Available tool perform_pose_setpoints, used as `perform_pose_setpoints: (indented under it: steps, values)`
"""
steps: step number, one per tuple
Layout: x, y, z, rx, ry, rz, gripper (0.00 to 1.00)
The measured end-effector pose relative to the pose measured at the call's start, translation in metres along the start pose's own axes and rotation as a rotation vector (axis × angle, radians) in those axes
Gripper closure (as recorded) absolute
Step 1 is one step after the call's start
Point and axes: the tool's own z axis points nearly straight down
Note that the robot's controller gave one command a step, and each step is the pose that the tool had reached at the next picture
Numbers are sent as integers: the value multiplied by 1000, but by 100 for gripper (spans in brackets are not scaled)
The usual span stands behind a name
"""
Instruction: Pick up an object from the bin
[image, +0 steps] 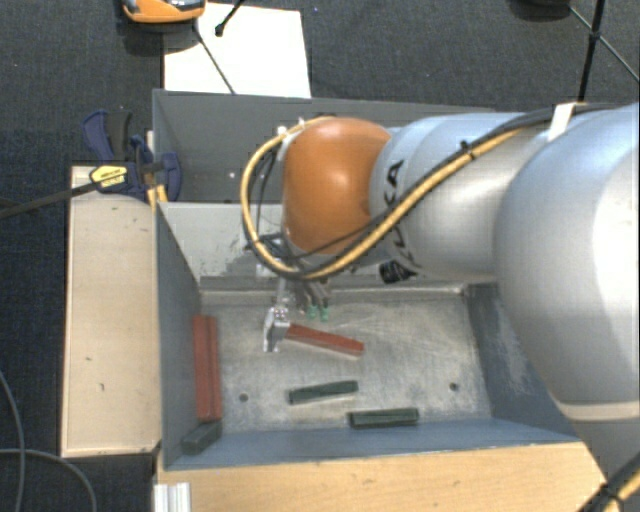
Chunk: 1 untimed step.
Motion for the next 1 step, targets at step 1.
perform_pose_setpoints:
  steps: [1]
  values:
    - [9,-9,43,1,-3,-54,0]
